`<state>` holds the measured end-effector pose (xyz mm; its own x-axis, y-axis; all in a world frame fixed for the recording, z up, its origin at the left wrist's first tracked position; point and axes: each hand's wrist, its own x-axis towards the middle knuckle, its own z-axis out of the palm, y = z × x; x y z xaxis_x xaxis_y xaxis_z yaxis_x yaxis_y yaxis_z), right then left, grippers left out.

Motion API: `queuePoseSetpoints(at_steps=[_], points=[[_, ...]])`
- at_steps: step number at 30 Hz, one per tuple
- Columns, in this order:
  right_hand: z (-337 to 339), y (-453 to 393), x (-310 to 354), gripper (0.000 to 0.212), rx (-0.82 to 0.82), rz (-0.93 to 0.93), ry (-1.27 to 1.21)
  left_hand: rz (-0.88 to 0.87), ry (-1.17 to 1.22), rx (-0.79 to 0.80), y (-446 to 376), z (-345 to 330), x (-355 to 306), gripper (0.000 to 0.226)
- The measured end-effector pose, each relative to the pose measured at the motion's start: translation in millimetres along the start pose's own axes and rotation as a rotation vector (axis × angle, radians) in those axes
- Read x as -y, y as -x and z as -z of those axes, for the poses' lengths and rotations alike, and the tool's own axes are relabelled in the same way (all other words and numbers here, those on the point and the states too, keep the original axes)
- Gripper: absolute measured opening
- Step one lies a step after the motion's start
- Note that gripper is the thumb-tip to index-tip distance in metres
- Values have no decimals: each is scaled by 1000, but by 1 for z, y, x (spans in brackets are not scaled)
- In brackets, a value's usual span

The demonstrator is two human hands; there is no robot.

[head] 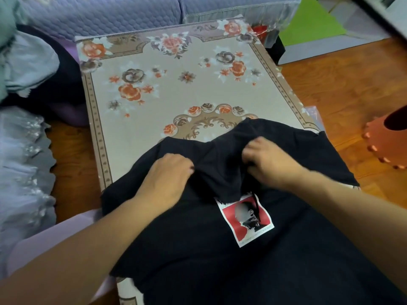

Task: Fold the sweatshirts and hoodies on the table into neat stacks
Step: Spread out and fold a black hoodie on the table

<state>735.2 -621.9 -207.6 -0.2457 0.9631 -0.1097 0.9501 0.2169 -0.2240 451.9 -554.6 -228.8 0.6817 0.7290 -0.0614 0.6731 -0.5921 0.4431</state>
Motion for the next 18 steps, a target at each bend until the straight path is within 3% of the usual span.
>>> queuePoseSetpoints(at_steps=[3, 6, 7, 10, 13, 16, 18], points=[[59, -36, -2, 7, -140, -301, -427, 347, 433, -101, -31, 34, 5, 27], [106, -74, -14, 21, -245, -369, -447, 471, 712, -254, -69, 72, 16, 44], [114, -86, -18, 22, -264, -365, -388, 454, 679, -274, -79, 81, 19, 46], [120, -110, -31, 18, -357, -395, -237, 288, 287, -243, -95, 100, 24, 37], [126, -117, -40, 30, -332, -435, -205, 134, 141, -45, -98, 109, 39, 31], [121, -118, -40, 35, -113, -408, -22, 195, -16, 205, -103, 107, 54, 24], [116, -116, -33, 34, -213, -394, 86, 276, 3, 120, -102, 106, 54, 36]])
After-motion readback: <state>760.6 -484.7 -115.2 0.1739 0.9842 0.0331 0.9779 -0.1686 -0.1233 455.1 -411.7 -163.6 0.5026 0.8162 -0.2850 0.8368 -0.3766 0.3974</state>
